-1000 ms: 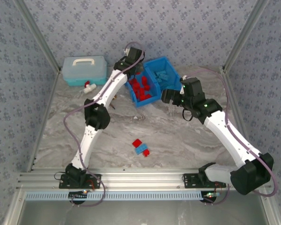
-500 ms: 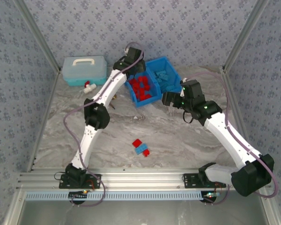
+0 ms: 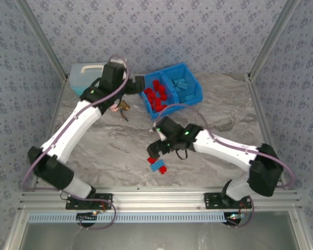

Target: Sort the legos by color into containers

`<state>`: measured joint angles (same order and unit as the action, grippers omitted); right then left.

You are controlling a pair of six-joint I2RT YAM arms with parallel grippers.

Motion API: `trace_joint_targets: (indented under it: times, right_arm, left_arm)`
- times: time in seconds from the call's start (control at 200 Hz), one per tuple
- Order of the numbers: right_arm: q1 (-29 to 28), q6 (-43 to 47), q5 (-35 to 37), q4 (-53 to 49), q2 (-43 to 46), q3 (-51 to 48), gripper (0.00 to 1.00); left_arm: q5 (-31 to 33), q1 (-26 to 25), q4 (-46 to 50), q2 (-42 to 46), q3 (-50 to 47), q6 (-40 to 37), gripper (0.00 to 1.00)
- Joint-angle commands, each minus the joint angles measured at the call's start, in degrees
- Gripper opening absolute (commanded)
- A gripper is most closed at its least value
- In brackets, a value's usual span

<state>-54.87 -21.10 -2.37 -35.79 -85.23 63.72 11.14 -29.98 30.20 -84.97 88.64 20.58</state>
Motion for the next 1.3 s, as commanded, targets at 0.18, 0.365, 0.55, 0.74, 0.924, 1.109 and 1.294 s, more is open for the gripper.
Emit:
trace_joint_targets:
  times: [0.18,0.365,0.55,0.74,0.924,1.109,1.294]
  right_arm:
    - [-6.1,-0.9,1.8,-4.0,-13.7,3.0,1.0]
    - [-8.0,-1.0,2.4,-3.0,-18.0,3.4,1.0]
    - [-8.0,-3.2,4.2,-2.5,-19.8,3.6,0.82]
    - [-8.0,-4.9,5.9,-2.7,-18.7,3.3,0.61]
    - [-7.4,-6.6,9.5,-5.3,-12.6,4.0,0.56]
    - [-3.6,-7.9,16.3,-8.3,-2.2,6.4,0.57]
    - [9.0,-5.6,20.3,-2.7,4.4,7.4,0.58]
  left_arm:
    - [-1.0,1.1,8.2,17.6,-20.5,-3.7,0.99]
    - [0.2,1.5,8.3,21.0,-24.8,-2.7,0.99]
    - [-0.1,1.6,7.9,17.8,-23.3,-2.9,0.99]
    - [-1.7,1.6,7.6,14.1,-21.4,-3.3,1.0]
    - [-3.0,1.6,6.5,12.9,-21.6,-3.3,0.99]
    - [-4.3,1.6,5.8,12.9,-21.7,-3.1,1.0]
    - [-7.3,1.6,4.5,13.3,-21.6,-3.2,0.99]
